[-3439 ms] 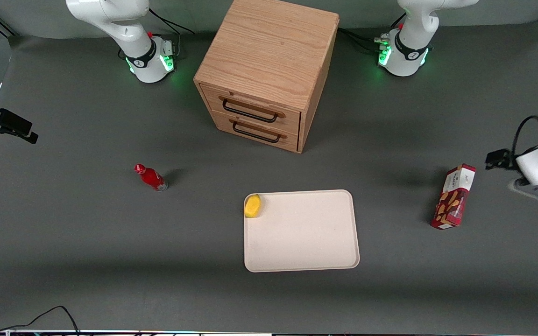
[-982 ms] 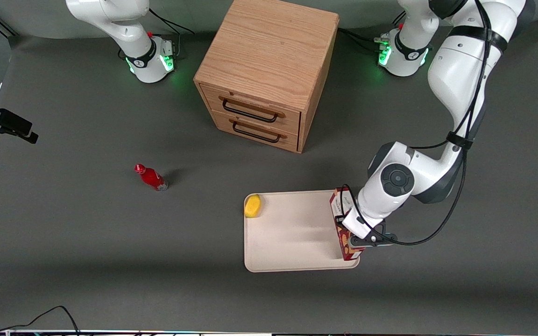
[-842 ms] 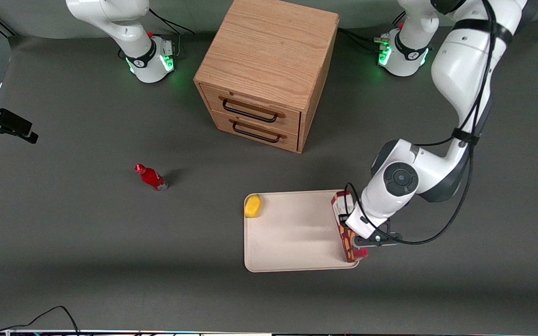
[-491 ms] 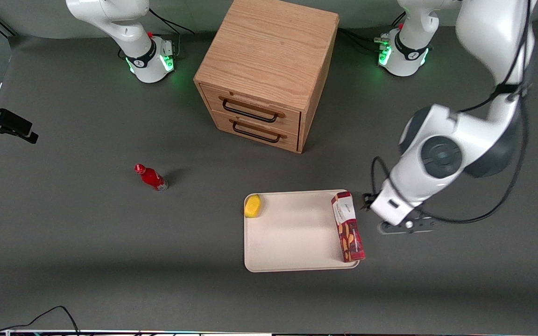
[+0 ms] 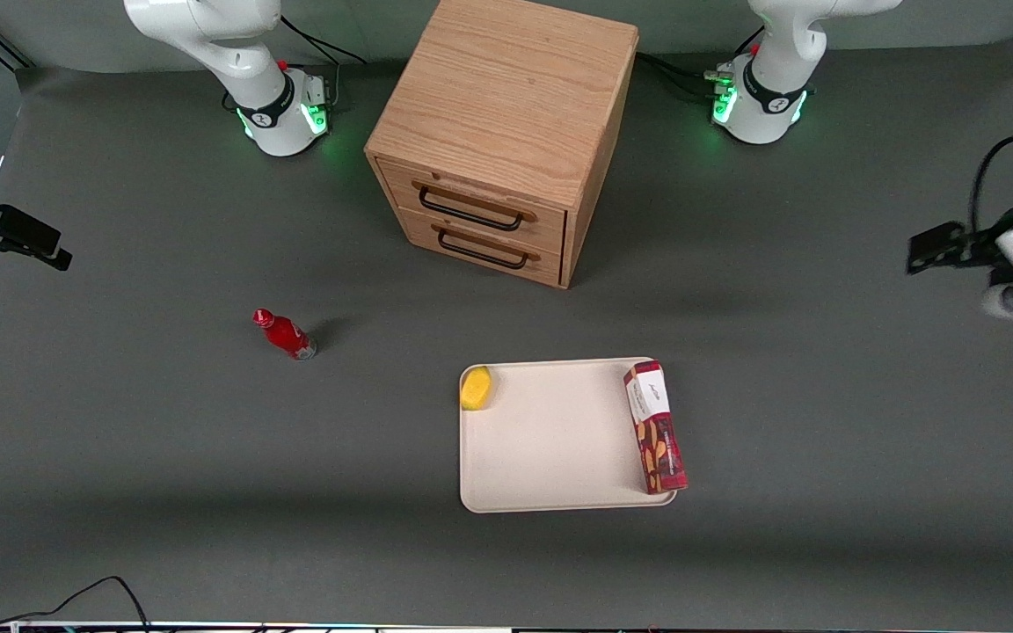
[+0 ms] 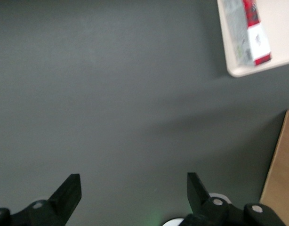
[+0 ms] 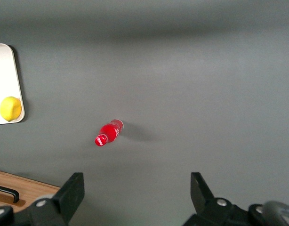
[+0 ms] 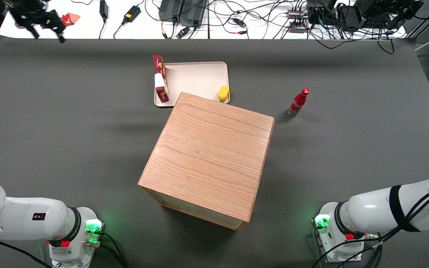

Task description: Place red cookie box on tray

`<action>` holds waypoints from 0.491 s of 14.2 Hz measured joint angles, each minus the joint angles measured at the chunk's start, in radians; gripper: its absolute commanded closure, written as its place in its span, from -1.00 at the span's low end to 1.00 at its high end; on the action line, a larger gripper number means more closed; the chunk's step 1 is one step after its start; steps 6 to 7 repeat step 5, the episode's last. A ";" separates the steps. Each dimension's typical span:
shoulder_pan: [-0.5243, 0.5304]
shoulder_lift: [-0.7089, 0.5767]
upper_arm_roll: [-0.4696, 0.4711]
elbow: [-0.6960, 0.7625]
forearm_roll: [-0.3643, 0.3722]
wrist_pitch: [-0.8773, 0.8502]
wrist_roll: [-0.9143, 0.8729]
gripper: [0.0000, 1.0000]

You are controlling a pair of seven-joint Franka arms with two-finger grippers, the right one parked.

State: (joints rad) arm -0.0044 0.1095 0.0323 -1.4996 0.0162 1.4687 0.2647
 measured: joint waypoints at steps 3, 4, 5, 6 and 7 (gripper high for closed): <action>0.000 -0.018 0.032 -0.039 -0.003 -0.001 0.050 -1.00; -0.002 -0.018 0.032 -0.038 -0.003 -0.003 0.061 -1.00; -0.004 -0.018 0.030 -0.034 -0.003 -0.005 0.074 -1.00; -0.004 -0.018 0.030 -0.034 -0.003 -0.005 0.074 -1.00; -0.004 -0.018 0.030 -0.034 -0.003 -0.005 0.074 -1.00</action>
